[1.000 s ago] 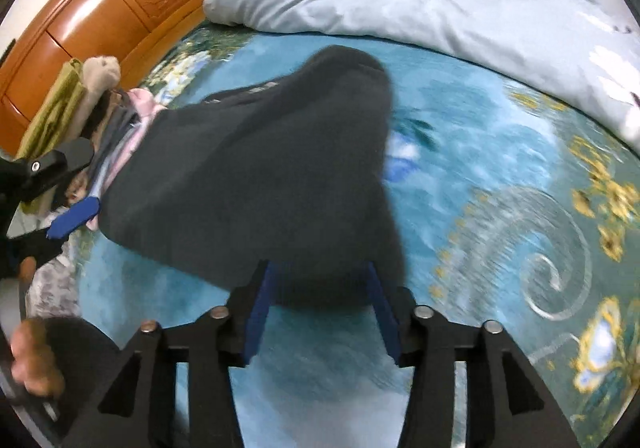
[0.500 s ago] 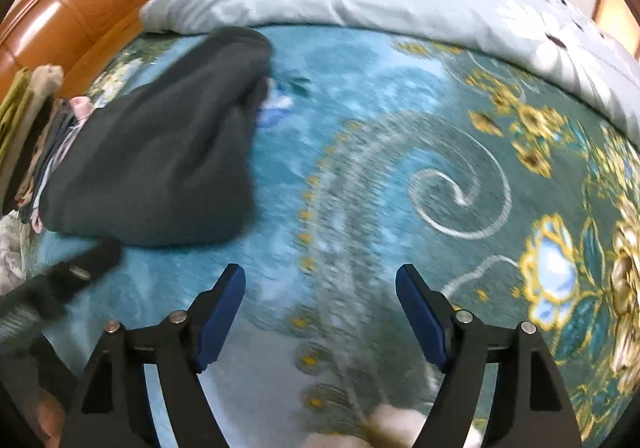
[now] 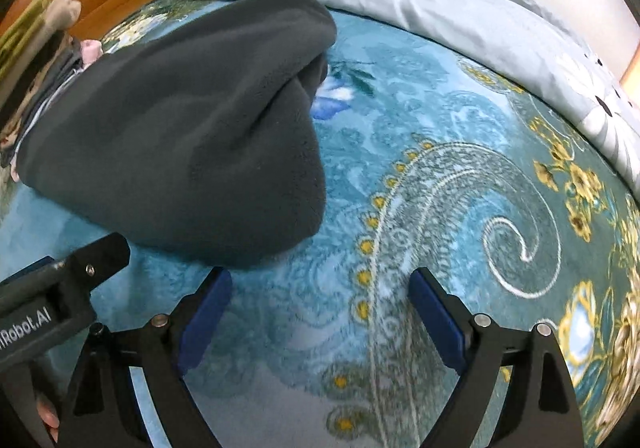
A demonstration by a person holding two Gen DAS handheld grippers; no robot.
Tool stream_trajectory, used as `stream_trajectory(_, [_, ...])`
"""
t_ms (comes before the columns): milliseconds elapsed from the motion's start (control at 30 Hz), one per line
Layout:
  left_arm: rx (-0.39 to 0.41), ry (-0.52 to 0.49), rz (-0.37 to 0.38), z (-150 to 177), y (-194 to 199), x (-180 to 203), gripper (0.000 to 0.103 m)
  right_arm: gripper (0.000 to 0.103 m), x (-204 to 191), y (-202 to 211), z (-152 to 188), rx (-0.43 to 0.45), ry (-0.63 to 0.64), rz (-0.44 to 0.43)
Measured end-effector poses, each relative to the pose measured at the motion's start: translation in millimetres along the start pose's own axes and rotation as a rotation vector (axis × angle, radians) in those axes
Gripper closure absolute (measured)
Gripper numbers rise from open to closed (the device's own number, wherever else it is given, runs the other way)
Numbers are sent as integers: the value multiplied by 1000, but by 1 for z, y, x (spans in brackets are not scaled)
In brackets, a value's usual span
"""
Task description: Fold clothes
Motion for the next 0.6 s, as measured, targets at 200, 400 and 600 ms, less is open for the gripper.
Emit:
stream_trajectory(200, [-30,14,3,1,-8,-2,0,9,-4,-6,-1,37,38,16])
stream_trajectory(400, [-45,-7,-23,0,-9,-3,0,5,-5,-6,1,86,24,25])
stream_trajectory(600, [-54,-15,-32,-1,-7,-4,0,5,-6,-4,3,116,25,31])
Point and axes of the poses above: each gripper's, at about its wrist camera, not at the fingertips, and y roughly against the way its jaws point, x to its right, z to its underside, the point moved 8 cm from there along -y, roughly the way its jaws point, and after that the axes turned 5 degrees about z, right-handed, at the moved point
